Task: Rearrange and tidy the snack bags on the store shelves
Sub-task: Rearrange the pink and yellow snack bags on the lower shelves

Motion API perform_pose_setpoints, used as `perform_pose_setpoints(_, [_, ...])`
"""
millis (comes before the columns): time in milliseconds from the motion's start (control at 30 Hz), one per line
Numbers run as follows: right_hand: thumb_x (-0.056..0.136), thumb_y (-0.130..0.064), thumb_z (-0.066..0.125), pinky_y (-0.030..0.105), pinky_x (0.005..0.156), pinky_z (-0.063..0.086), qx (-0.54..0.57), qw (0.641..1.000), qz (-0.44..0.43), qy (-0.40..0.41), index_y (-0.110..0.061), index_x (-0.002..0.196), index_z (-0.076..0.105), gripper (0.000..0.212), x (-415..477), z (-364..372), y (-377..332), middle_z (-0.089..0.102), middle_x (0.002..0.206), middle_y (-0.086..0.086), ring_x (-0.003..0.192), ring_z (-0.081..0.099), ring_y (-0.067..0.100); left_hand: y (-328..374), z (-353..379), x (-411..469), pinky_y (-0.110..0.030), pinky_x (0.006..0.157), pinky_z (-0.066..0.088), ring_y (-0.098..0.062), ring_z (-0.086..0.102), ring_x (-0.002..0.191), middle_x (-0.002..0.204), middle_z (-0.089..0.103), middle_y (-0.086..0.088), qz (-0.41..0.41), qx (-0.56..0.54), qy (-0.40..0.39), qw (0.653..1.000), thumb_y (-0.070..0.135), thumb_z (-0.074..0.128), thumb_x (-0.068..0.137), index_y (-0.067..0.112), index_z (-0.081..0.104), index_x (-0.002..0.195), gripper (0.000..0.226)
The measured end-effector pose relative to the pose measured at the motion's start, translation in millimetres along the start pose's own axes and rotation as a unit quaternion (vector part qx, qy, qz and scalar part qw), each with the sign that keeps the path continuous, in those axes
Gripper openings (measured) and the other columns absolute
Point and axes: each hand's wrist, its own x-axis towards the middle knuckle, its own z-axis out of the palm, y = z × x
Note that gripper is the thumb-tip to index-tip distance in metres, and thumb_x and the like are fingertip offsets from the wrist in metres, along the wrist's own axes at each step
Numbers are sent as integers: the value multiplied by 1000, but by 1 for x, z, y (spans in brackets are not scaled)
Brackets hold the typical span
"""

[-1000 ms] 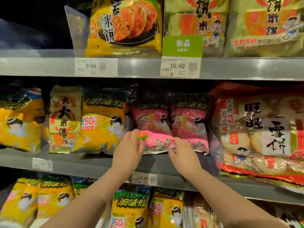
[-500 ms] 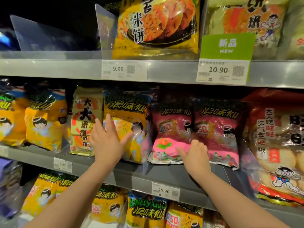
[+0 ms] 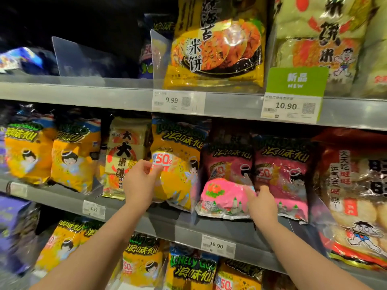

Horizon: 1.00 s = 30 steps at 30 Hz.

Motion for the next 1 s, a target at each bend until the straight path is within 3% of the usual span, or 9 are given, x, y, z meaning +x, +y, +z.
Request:
perform_pose_setpoints(100, [96, -28, 51, 28, 50, 33, 15, 1000, -17, 7, -8, 92, 50, 21, -4, -6, 0, 56, 74, 4, 63, 52, 21, 9, -7, -5, -25, 51, 37, -15, 54, 68, 67, 56, 10, 2, 14, 12, 1000, 37, 58, 89, 18, 60, 82, 20])
perform_pose_setpoints(200, [95, -25, 52, 30, 51, 34, 42, 998, -37, 13, -8, 78, 51, 23, -10, -9, 0, 55, 67, 4, 59, 50, 21, 9, -12, -10, -33, 54, 41, -20, 57, 66, 67, 59, 3, 17, -2, 33, 999, 32, 57, 91, 13, 61, 78, 24])
perform_pose_setpoints(300, [94, -19, 52, 31, 51, 33, 86, 995, -46, 23, -9, 71, 48, 25, -18, -17, -5, 50, 62, 2, 57, 45, 19, 9, -25, -16, -29, 51, 33, -18, 50, 64, 72, 59, -3, 55, 7, 72, 996, 27, 54, 93, 8, 60, 79, 25])
perform_pose_setpoints(467, [94, -17, 50, 28, 51, 29, 105, 990, -84, 35, -10, 69, 43, 27, -38, -40, -20, 47, 61, 2, 55, 42, 16, 11, -61, -29, -23, 48, 25, -17, 41, 63, 63, 45, 3, 90, 16, 108, 990, 22, 51, 95, 8, 51, 74, 25])
perform_pose_setpoints(667, [97, -19, 44, 30, 49, 28, 94, 989, -95, 55, -9, 73, 41, 26, -71, -72, -23, 42, 63, 2, 54, 37, 14, 20, -85, -59, -34, 55, 29, -22, 46, 65, 69, 48, -2, 125, 34, 98, 987, 24, 47, 96, 9, 49, 75, 25])
perform_pose_setpoints(833, [99, -32, 40, 31, 50, 33, 53, 985, -82, 140, -11, 79, 47, 29, -89, -110, -6, 51, 73, 3, 61, 46, 17, 48, -77, -85, -31, 49, 25, -21, 45, 63, 67, 47, -1, 132, -3, 76, 988, 25, 47, 96, 8, 50, 74, 29])
perform_pose_setpoints(1000, [99, -34, 40, 28, 50, 32, 11, 977, -82, 196, -12, 78, 47, 32, -96, -156, 15, 49, 77, 3, 64, 47, 17, 75, -44, -105, -33, 57, 28, -24, 47, 70, 77, 52, -6, 92, -25, 48, 994, 27, 45, 97, 9, 51, 77, 28])
